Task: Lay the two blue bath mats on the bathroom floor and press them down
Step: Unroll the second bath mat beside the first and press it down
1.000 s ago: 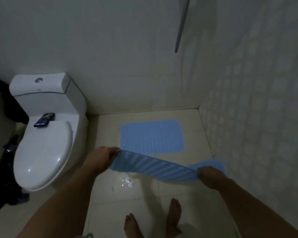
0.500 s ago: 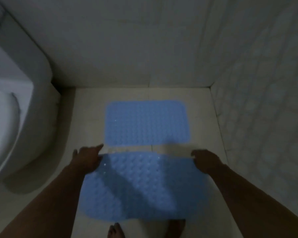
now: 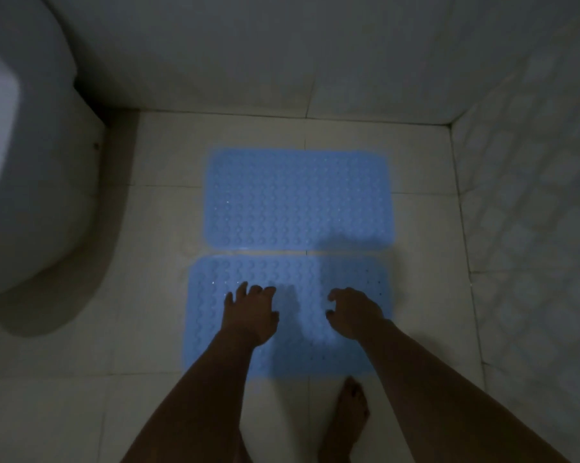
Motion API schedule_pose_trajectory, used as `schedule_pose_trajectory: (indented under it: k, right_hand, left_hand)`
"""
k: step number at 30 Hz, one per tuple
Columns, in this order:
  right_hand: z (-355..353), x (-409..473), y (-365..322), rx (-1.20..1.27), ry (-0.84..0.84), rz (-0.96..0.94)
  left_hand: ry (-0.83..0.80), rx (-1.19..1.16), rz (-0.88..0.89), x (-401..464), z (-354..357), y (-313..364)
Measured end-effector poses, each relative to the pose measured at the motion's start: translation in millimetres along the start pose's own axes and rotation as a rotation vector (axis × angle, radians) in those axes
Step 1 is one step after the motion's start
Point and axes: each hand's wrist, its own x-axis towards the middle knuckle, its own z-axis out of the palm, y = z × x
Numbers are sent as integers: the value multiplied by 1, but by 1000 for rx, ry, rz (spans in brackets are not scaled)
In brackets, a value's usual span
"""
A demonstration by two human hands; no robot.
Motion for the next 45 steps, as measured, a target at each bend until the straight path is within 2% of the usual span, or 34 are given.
schedule_pose_trajectory:
  k: [6, 10, 12, 18, 24, 26, 31, 38, 45]
  right_hand:
    - [43, 24, -3, 58, 2, 42]
    - [101, 92, 7, 117, 76, 81]
    - [132, 139, 13, 119, 136, 128]
    - [197, 256, 41, 200, 383, 267]
    - [239, 298, 43, 212, 662, 270]
    - [241, 304, 41, 208, 706, 281]
    - [240, 307, 48, 203, 771, 288]
    - [230, 311, 52, 213, 762, 288]
    - [221, 311, 54, 253, 628, 269]
  left_hand:
    - [27, -65, -50, 8, 60, -13]
    - [88, -123, -155, 72, 120, -47]
    - [153, -86, -184, 118, 148, -67]
    - [418, 40, -71, 228, 224, -102]
    - [647, 123, -69, 261, 255, -103]
    - [664, 133, -75, 266, 257, -106]
    - [655, 139, -77, 272, 258, -98]
    - [668, 108, -87, 278, 257, -93]
    - [664, 74, -75, 280, 255, -94]
